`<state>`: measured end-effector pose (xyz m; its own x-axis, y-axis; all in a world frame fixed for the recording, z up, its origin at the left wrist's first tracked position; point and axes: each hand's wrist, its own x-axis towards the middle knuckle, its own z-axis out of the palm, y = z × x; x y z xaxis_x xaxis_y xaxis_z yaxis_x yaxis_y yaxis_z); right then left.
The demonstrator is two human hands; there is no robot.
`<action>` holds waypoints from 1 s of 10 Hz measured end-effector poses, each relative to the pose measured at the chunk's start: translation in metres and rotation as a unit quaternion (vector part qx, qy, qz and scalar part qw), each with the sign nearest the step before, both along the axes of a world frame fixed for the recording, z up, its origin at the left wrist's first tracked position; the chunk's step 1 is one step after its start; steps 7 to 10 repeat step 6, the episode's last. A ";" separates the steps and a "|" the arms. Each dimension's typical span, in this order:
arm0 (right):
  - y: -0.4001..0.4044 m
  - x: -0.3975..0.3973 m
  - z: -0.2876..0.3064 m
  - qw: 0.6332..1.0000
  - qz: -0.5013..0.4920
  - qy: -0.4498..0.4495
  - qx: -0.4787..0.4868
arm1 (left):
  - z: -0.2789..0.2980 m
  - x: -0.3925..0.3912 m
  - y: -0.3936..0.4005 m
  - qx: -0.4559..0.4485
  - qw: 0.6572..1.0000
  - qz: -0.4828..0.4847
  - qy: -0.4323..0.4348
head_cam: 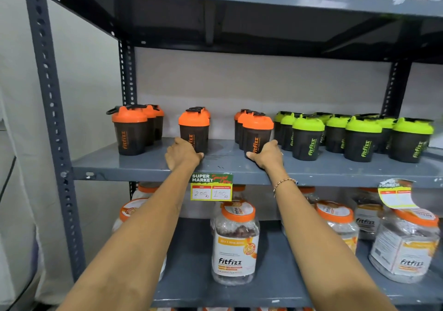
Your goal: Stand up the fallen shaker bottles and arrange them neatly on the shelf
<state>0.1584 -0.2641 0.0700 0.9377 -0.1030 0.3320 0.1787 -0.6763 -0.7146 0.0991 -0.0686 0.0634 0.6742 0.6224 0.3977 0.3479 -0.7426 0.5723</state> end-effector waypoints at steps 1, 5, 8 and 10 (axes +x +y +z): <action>0.000 0.003 -0.002 1.000 -0.001 -0.002 -0.007 | -0.001 0.002 0.000 0.015 1.000 0.006 0.007; -0.004 -0.028 -0.005 0.995 -0.023 -0.078 -0.058 | -0.011 -0.033 -0.026 0.098 0.987 0.022 -0.127; -0.010 -0.058 -0.014 0.977 -0.025 -0.174 -0.123 | -0.022 -0.048 -0.050 0.225 0.944 -0.068 -0.230; -0.010 -0.058 -0.014 0.977 -0.025 -0.174 -0.123 | -0.022 -0.048 -0.050 0.225 0.944 -0.068 -0.230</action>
